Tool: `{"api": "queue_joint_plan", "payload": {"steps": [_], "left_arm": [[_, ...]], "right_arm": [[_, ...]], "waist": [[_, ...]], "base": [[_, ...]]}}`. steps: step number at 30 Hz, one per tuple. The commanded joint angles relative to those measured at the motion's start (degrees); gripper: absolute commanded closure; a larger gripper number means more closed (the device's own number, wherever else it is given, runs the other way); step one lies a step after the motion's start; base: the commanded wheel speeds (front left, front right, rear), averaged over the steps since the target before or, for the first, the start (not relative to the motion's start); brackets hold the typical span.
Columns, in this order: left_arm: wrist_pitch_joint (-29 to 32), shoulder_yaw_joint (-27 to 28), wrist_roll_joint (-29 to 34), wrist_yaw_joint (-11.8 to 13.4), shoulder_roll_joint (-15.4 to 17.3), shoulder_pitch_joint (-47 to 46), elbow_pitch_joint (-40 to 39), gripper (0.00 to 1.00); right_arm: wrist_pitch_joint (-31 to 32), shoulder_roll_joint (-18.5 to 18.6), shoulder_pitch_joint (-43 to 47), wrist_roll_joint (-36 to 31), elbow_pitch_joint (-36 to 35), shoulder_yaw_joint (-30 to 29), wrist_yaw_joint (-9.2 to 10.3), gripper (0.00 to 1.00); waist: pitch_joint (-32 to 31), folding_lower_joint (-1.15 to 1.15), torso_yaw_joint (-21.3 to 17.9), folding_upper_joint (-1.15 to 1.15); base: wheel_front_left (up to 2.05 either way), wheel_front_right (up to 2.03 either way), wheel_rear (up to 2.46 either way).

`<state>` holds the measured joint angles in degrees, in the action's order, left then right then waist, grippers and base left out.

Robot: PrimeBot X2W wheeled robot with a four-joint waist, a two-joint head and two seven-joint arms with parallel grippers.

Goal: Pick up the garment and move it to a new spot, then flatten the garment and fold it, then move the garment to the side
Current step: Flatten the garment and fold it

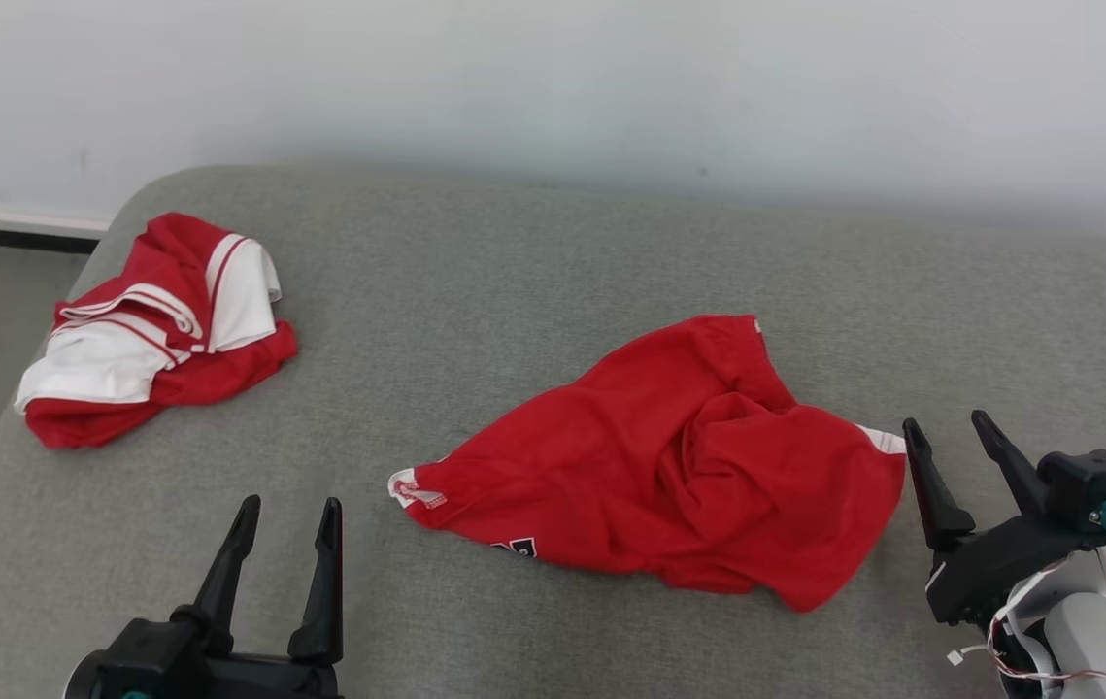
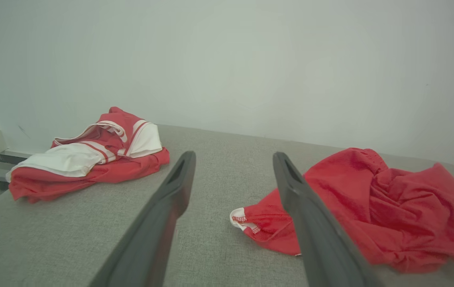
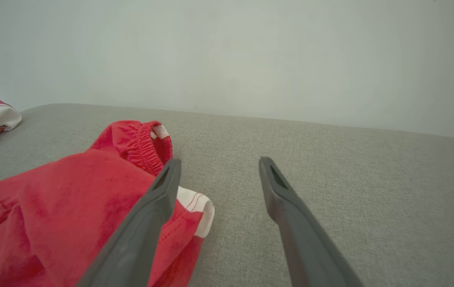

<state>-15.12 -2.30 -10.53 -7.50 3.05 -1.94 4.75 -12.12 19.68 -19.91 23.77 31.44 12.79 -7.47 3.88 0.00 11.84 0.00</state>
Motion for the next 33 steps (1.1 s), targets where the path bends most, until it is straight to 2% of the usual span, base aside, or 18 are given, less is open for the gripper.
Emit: {"api": "queue_joint_plan", "payload": {"steps": [1,6,10,11,12,13,19,25,26,27,28,33], "left_arm": [[0.0,0.1,-0.2,0.1,0.0,-0.6,0.0,0.0],[0.0,-0.3,-0.4,0.1,-0.1,-1.3,0.0,0.0],[0.0,-0.6,-0.6,0.1,-0.1,-1.6,0.1,0.0],[0.0,-0.5,-0.7,0.1,-0.1,-1.7,0.1,0.0],[0.0,-0.5,-0.7,0.1,-0.1,-1.8,0.1,0.0],[0.0,-0.4,-0.7,0.1,-0.1,-1.8,0.1,0.0],[0.0,0.4,-0.9,0.4,-0.2,-1.0,0.0,0.0],[0.0,0.3,-1.0,0.6,-0.2,-0.1,-0.1,0.0],[0.0,0.5,-1.0,0.7,-0.2,0.2,-0.1,0.0],[0.0,0.6,-0.9,0.8,-0.2,0.4,-0.1,0.0],[0.0,0.7,-0.8,0.8,-0.2,0.5,-0.2,0.0],[0.0,1.4,-0.4,0.9,-0.2,1.7,-0.5,0.0]], "right_arm": [[-0.3,0.4,-1.0,0.9,1.2,0.4,-0.03,0.0],[0.5,0.3,-3.8,5.6,7.8,4.0,-0.03,0.0],[2.1,-0.6,-4.7,12.3,11.9,6.0,-0.03,0.0],[2.6,-0.8,-4.8,14.2,12.5,6.5,-0.03,0.52],[3.0,-1.0,-4.9,16.3,12.7,6.9,-0.02,0.92],[3.4,-1.0,-4.8,17.9,12.8,7.6,-0.03,1.0],[1.2,0.8,-4.0,24.8,11.9,11.6,-0.02,1.0],[-2.4,3.5,-3.0,28.1,9.0,13.9,-0.03,1.0],[-2.8,3.7,-2.6,28.1,8.5,13.8,-0.03,0.8],[-2.9,3.9,-2.2,27.8,7.7,13.4,-0.03,0.15],[-3.0,4.2,-1.9,27.3,6.8,12.9,-0.03,0.0],[-3.1,4.1,0.9,22.9,0.4,6.8,-0.03,0.0]], "waist": [[1.1,0.0,1.5,0.0],[2.1,0.0,3.0,0.0],[2.8,0.0,3.9,0.0],[2.8,0.0,4.0,0.0],[2.9,0.0,4.1,0.0],[3.0,0.0,4.2,0.0],[2.3,0.0,3.2,0.0],[0.4,0.0,1.2,0.0],[0.1,0.0,0.9,0.0],[-0.2,0.0,0.5,0.0],[-0.5,0.0,0.1,0.0],[-1.5,0.0,-1.4,0.0]], "base": [[0.0,0.0,0.0],[0.0,0.0,0.0],[0.0,0.0,0.0],[0.0,0.0,0.0],[0.0,0.0,0.0],[0.0,0.0,0.0],[0.0,0.0,0.0],[0.0,0.0,0.0],[0.0,0.0,0.0],[0.0,0.0,0.0],[0.0,0.0,0.0],[0.0,0.0,0.0]]}}
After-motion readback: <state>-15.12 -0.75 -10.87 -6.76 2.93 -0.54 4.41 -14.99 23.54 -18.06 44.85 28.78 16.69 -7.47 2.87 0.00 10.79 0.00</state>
